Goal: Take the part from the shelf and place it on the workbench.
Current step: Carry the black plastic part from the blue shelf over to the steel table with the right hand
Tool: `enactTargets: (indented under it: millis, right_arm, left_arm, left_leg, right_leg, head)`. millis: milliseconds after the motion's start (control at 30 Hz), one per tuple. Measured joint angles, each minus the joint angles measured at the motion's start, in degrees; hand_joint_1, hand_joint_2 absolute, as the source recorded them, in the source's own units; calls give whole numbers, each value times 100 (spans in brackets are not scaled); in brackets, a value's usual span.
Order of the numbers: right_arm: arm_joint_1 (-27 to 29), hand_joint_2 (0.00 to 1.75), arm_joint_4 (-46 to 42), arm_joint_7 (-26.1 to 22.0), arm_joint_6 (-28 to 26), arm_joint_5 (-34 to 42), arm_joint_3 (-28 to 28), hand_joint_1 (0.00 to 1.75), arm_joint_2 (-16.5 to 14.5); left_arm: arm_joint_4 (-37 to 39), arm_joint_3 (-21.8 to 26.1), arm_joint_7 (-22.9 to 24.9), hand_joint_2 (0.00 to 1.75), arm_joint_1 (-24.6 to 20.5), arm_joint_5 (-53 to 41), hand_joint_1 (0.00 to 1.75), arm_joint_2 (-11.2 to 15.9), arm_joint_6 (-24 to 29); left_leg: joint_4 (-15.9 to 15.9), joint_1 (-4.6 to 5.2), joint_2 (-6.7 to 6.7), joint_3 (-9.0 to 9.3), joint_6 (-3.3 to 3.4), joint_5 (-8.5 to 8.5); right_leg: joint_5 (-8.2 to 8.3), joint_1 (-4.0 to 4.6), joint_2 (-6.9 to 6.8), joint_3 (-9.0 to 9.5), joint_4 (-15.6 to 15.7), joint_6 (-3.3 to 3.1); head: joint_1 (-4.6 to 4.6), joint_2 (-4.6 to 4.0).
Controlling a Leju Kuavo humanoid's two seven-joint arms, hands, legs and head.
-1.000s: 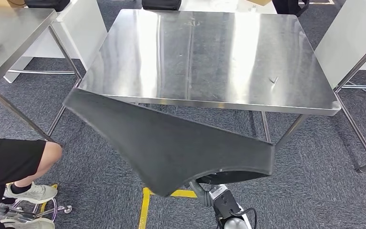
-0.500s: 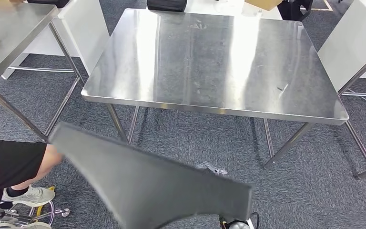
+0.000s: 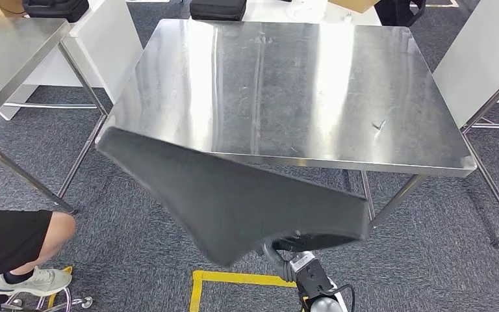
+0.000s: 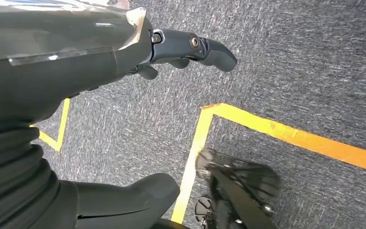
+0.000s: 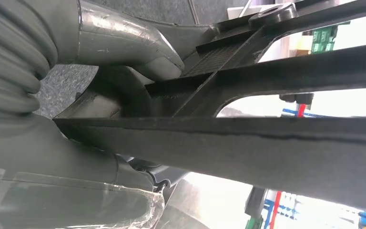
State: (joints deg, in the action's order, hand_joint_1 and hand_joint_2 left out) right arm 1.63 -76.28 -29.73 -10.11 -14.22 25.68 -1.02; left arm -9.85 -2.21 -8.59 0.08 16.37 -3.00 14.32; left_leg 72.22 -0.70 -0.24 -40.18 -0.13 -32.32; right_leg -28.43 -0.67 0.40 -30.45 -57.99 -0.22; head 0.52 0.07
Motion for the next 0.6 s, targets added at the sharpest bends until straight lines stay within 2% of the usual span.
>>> enactTargets:
  millis: [33, 67, 100, 133, 200, 267, 300, 333, 400, 433, 467, 500, 567, 600]
  right_arm:
    - [-3, 175, 10, 0, 1, -1, -1, 175, -5]
    - [-9, 175, 18, 0, 1, -1, -2, 175, -13]
    - [-20, 175, 24, -1, 1, -1, -4, 175, -20]
    - [-31, 175, 28, -1, 1, -1, -5, 175, -25]
    - [-50, 175, 39, -4, 2, -4, -7, 175, -33]
    - [-62, 175, 46, -11, 9, -14, -7, 175, -42]
    - [-75, 175, 50, -18, 14, -18, -7, 175, -44]
    - [-88, 175, 57, -24, 21, -19, -8, 175, -45]
    - [-101, 175, 82, -34, 31, -20, -16, 175, -42]
    - [-96, 175, 97, -36, 33, -21, -23, 175, -39]
    - [-90, 175, 110, -36, 33, -22, -32, 175, -38]
    - [-86, 175, 118, -37, 27, -23, -42, 175, -37]
    - [-84, 175, 122, -35, 9, -32, -64, 175, -38]
    - [-85, 175, 121, -29, -1, -38, -74, 175, -41]
  left_arm:
    - [1, 0, 0, 175, 1, 0, 0, 0, 4]
    - [2, 1, 1, 175, 0, 0, 0, 1, 8]
    - [3, 1, 1, 175, -6, -1, 0, 1, 8]
    - [5, 1, 2, 175, -11, -1, 0, 0, 9]
    - [6, 2, 2, 175, -14, -1, 0, -5, 12]
    - [6, 2, 4, 175, -6, 1, 0, -16, 16]
    - [6, 3, 5, 175, -6, 2, 0, -21, 19]
    - [6, 3, 7, 175, -10, 3, 0, -25, 21]
    - [6, 4, 8, 175, -16, 4, 0, -28, 22]
    - [6, 4, 9, 175, -16, 4, 0, -32, 22]
    - [6, 4, 10, 175, -10, 4, 0, -36, 21]
    - [6, 4, 10, 175, -5, 3, 0, -39, 19]
    - [6, 4, 11, 175, 3, -3, 0, -43, 5]
    - [6, 3, 10, 175, 0, -9, 0, -40, -9]
  left_leg:
    - [-392, 2, 1, 122, 26, 298]
    - [-771, 13, 3, 264, 58, 513]
    - [-1073, 27, 3, 392, 89, 647]
    - [-1239, 46, 4, 467, 118, 688]
    - [-1302, 81, 1, 511, 165, 643]
    - [-1380, 59, 2, 580, 220, 644]
    - [-1424, 40, 4, 626, 250, 644]
    - [-1454, 23, 6, 669, 278, 636]
    - [-1464, 22, 4, 719, 314, 587]
    - [-1464, 19, 0, 749, 318, 555]
    - [-1463, 15, -7, 791, 311, 519]
    - [-1462, 7, -15, 847, 297, 478]
    - [-1461, -8, -30, 959, 247, 386]
    - [-1456, -2, -37, 998, 210, 328]
  right_leg:
    - [-44, 1, 9, 54, 1, 14]
    - [-89, 12, 13, 94, 2, 36]
    - [-130, 26, 18, 114, 1, 64]
    - [-158, 36, 19, 114, 3, 92]
    - [-186, 42, 21, 121, 29, 149]
    - [-230, 41, 11, 131, -6, 205]
    - [-292, 45, 7, 61, -158, 225]
    - [-392, 41, 3, -100, -445, 233]
    - [-612, 21, 1, -607, -1248, 243]
    - [-649, 7, 1, -836, -1548, 267]
    - [-583, -8, 0, -962, -1638, 315]
    - [-413, -26, -3, -964, -1482, 381]
    - [60, -63, -29, -702, -691, 504]
    - [220, -66, -38, -550, -337, 505]
  head:
    - [0, 0]
    - [-2, 0]
    - [-1, 0]
    - [-2, 0]
    - [2, 0]
    - [1, 0]
    - [-3, 0]
    - [-5, 0]
    - [-7, 0]
    - [-6, 0]
    - [-7, 0]
    - [-7, 0]
    - [-9, 0]
    - [-9, 0]
